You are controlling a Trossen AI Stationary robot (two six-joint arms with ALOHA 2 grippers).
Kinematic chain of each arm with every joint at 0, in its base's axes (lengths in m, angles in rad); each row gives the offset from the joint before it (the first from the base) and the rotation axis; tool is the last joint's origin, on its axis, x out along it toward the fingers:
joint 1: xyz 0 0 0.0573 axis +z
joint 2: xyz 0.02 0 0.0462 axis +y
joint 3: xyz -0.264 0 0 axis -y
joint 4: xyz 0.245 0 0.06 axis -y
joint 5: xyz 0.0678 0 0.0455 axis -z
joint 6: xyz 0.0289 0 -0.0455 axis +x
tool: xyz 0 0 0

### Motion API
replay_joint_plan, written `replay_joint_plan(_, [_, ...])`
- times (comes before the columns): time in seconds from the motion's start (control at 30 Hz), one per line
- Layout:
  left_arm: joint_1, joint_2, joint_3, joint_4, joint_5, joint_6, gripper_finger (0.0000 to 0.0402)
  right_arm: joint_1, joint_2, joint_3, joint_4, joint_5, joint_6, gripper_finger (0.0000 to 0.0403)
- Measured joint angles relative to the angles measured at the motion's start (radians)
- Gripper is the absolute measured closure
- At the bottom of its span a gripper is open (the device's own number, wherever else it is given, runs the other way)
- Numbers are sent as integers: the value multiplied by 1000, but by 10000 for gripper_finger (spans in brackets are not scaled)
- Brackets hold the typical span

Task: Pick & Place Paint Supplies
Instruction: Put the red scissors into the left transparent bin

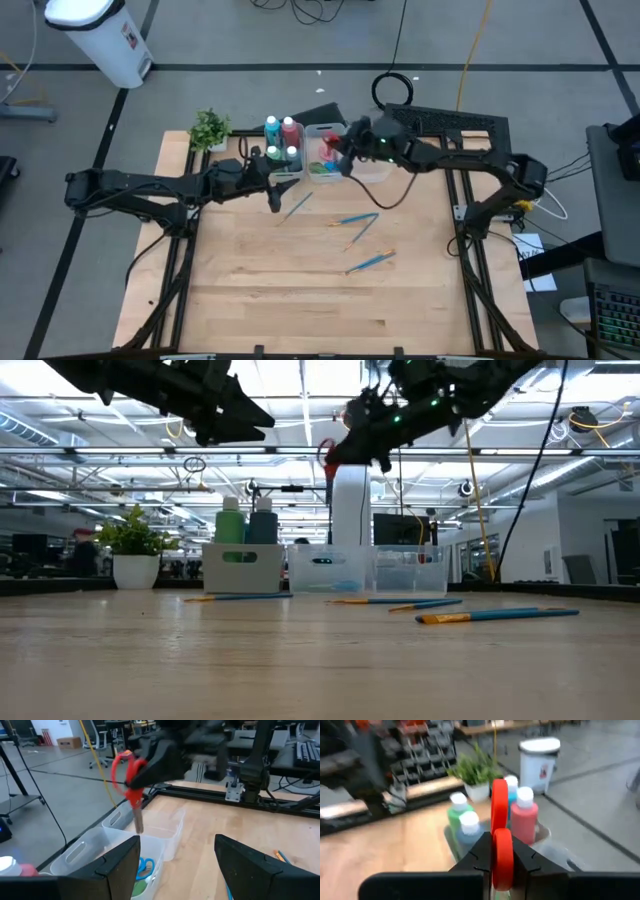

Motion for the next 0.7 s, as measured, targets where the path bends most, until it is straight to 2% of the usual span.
replay_joint_plan(0.17, [2, 0, 0, -2, 0, 3, 144, -24, 128, 67, -12, 3, -1, 390])
replay_joint_plan(0.43, [2, 0, 0, -18, 0, -4, 144, -75, 302, 94, -15, 4, 31, 390])
replay_joint_plan(0.7, [2, 0, 0, -43, 1, -24, 144, -95, 343, 95, -74, 0, 72, 387])
